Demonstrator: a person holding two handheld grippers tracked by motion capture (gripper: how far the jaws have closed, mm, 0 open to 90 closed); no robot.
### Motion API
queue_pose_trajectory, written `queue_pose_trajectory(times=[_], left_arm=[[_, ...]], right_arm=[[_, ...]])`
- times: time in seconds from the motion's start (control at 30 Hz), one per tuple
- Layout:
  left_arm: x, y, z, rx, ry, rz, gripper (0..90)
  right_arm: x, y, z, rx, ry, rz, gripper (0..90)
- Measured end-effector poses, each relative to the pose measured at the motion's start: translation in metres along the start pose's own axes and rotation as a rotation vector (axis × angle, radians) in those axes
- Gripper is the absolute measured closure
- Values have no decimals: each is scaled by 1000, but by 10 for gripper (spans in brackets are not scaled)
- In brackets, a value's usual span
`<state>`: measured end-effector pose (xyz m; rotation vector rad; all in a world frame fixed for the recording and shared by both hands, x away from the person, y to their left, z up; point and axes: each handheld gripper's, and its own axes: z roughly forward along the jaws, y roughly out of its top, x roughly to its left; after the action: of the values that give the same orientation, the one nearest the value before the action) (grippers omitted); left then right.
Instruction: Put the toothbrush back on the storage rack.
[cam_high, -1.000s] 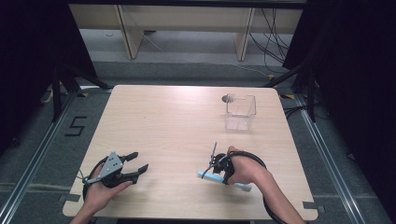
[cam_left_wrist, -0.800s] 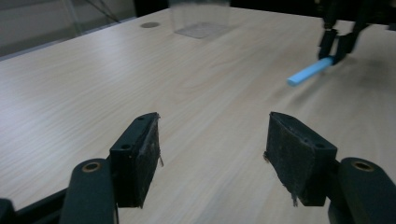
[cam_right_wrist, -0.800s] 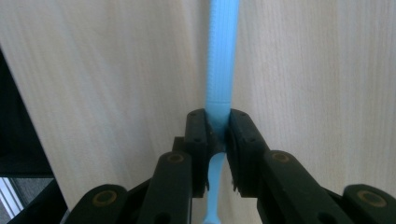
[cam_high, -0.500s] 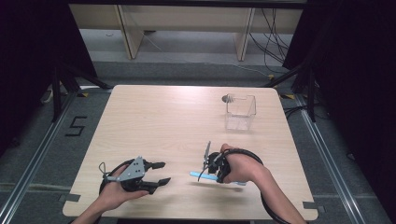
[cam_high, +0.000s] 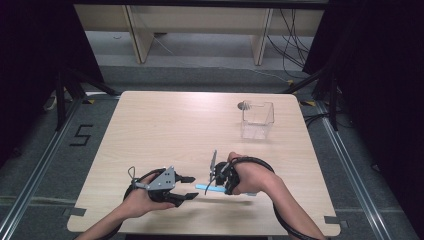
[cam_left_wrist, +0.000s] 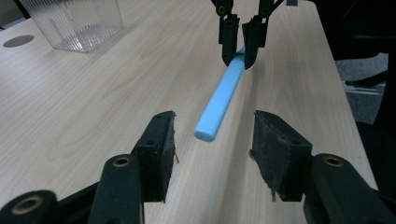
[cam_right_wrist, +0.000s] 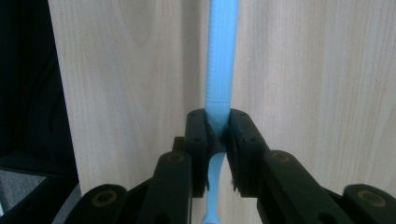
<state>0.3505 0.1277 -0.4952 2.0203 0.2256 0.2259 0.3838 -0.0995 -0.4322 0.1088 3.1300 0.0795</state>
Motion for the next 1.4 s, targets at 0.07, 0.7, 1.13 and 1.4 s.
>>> queue_pose_trajectory(times=[0.07,0.7,1.13,1.4], left_arm=[[1,1,3,8,-10,4,507],[3,6,18,78,-89,66,658],[5,6,19,97,-137,35,746],[8,8,17,110,-157,35,773]], right_arm=[[0,2,0,-5,3,-15,794],[4,27,-2,-16,38,-51,794],[4,35,-4,26,27,-94,793],[4,38,-4,16,28,-117,791]])
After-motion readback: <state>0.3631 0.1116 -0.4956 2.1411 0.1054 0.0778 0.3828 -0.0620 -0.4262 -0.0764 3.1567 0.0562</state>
